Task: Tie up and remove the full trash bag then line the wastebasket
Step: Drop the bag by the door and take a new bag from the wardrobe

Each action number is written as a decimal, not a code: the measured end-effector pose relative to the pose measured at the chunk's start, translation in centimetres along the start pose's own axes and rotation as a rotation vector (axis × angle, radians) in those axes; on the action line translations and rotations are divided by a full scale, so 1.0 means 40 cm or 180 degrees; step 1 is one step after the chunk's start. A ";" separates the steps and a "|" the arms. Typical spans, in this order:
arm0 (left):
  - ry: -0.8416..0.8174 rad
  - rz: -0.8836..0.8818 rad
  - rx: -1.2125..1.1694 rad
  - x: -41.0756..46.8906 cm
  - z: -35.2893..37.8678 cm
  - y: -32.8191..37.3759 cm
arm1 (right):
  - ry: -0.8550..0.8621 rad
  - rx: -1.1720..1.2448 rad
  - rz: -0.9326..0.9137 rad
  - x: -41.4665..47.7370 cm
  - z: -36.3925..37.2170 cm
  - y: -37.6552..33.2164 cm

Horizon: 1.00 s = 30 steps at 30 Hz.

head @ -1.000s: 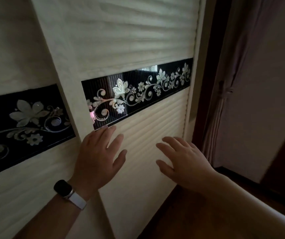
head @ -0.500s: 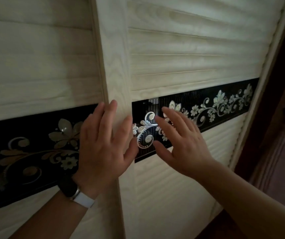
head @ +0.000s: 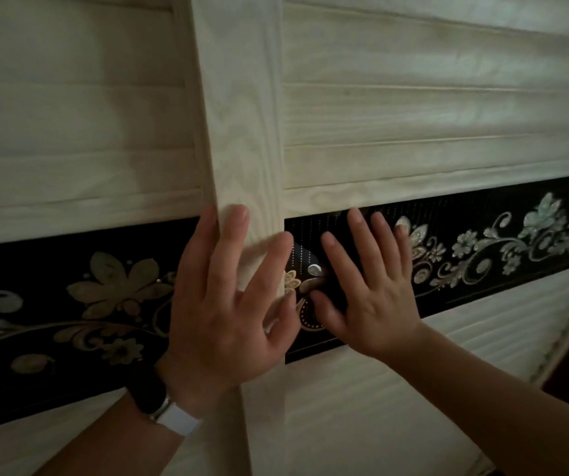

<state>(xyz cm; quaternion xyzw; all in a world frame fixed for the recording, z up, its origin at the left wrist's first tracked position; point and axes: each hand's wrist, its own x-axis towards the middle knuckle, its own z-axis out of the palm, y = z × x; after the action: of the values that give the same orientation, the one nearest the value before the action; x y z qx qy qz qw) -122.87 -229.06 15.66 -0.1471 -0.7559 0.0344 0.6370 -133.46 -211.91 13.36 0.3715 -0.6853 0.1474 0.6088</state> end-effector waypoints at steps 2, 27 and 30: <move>-0.0004 0.0016 0.0051 0.006 0.009 0.004 | 0.0187 0.0013 -0.0028 -0.008 0.026 0.012; -0.0048 0.0083 -0.0172 0.153 0.347 0.308 | 0.0224 -0.0054 -0.0038 -0.136 -0.007 0.479; -0.0070 0.0089 -0.0162 0.173 0.399 0.353 | 0.0213 -0.0074 -0.0039 -0.157 -0.012 0.551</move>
<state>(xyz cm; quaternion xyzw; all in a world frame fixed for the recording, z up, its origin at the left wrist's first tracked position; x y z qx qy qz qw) -136.90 -211.58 15.92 -0.1734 -0.7614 0.0256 0.6242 -148.41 -194.52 13.07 0.3634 -0.6639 0.1481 0.6366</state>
